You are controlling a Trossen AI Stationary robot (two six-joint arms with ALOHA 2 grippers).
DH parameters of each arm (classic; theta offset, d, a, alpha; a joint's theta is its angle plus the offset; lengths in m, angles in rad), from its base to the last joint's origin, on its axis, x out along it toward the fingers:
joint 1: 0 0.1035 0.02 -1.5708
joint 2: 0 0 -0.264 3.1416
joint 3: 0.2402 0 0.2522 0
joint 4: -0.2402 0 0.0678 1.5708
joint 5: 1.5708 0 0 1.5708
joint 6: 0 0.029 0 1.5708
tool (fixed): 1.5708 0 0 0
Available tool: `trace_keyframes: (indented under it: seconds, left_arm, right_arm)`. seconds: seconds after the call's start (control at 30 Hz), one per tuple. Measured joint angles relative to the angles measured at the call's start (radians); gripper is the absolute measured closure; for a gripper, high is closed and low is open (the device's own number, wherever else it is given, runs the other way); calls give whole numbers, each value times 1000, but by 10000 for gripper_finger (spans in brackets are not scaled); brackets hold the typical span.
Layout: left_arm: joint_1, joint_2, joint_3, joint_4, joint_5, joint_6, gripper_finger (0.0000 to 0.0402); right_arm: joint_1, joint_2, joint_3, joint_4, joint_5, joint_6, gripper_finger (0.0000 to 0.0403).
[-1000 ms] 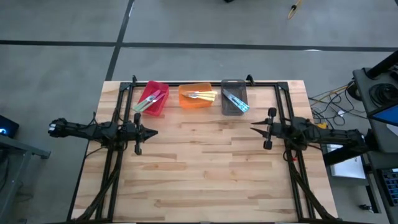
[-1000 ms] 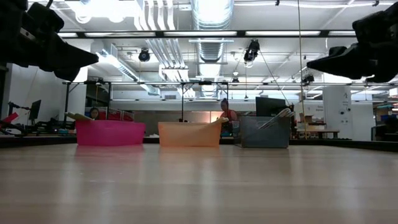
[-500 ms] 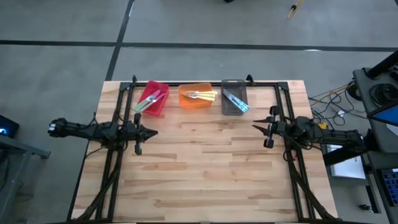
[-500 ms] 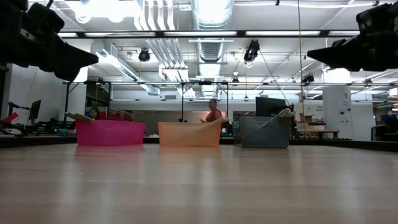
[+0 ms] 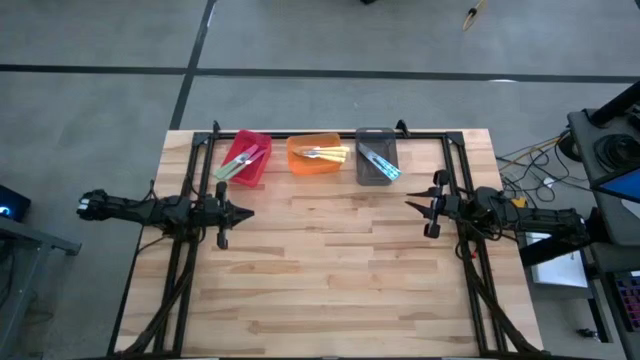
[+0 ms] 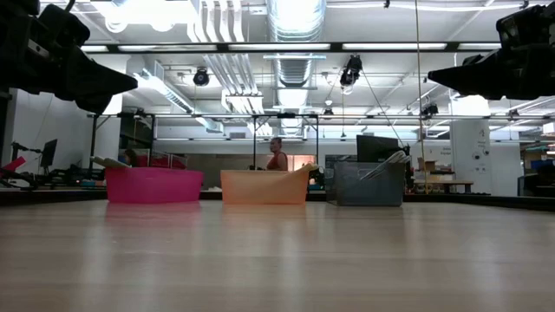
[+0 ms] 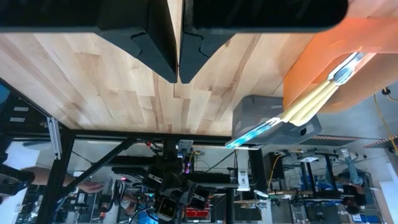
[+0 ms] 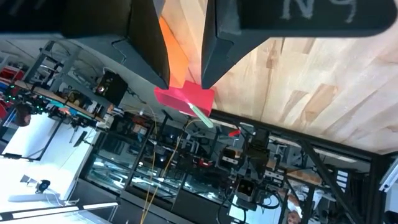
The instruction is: Sort silverware by color (type)
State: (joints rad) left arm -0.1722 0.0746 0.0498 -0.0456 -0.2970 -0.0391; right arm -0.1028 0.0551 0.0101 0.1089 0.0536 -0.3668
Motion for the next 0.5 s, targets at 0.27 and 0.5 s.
trace_keyframes:
  seconds: [0.27,0.5]
  left_arm:
    - [0,0,0,0,0,0,402]
    - [0,0,0,0,0,0,402]
  right_arm:
    - [0,0,0,0,0,0,331]
    - [0,0,0,0,0,0,329]
